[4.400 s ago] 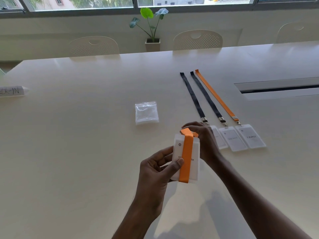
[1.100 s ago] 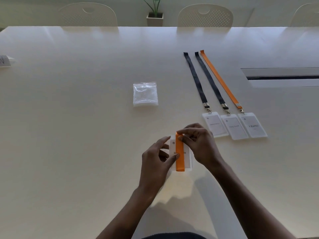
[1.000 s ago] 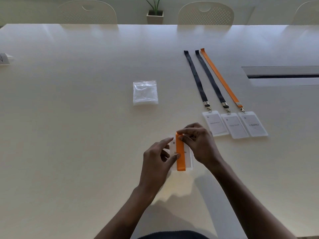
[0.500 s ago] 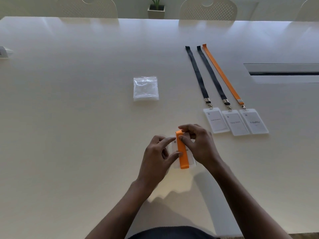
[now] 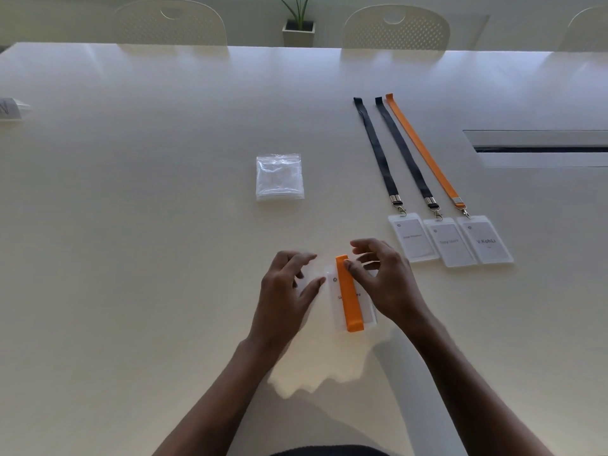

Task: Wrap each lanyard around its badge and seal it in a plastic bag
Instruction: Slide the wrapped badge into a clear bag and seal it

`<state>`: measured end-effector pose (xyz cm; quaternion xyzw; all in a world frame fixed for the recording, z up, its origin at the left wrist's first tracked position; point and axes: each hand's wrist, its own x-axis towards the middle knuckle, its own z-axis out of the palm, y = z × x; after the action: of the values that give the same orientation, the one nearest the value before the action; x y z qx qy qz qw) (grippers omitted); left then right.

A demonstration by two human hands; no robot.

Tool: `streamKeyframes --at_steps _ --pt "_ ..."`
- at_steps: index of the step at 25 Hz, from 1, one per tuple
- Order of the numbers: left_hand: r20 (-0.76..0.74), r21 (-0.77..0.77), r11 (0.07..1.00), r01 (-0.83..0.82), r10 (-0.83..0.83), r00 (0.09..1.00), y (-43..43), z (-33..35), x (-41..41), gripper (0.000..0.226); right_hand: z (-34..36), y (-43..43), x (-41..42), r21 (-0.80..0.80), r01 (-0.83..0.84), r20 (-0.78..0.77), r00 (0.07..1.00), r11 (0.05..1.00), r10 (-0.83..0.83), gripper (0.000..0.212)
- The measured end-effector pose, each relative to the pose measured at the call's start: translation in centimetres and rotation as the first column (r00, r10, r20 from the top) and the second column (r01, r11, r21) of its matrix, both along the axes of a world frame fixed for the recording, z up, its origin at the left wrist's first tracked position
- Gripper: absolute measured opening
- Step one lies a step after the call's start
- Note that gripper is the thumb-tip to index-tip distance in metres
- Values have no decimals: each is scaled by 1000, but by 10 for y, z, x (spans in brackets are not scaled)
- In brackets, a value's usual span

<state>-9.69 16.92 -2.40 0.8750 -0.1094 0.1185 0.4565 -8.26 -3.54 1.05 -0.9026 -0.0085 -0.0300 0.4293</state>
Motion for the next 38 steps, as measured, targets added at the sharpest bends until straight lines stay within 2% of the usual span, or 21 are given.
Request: streamKeyframes --at_steps 6,10,15,20,31,38 --pt "102 245 962 -123 101 990 26 -2 56 46 19 6 45 -54 -22 55 998 998 25 33" --pt "131 311 936 -163 128 983 37 2 97 47 26 26 88 16 -28 -18 999 999 28 29" --pt "119 348 926 -149 114 986 42 9 142 49 25 53 148 79 36 -107 994 996 -27 24" --pt "1 297 947 -121 126 992 42 13 174 53 15 81 190 21 87 -124 989 996 -84 26" --pt "-33 344 931 -123 142 989 41 4 177 42 -2 102 196 -95 177 11 984 980 -177 27" --pt "-16 317 938 -139 152 988 41 1 177 42 8 107 193 -10 208 -16 978 978 -208 17"
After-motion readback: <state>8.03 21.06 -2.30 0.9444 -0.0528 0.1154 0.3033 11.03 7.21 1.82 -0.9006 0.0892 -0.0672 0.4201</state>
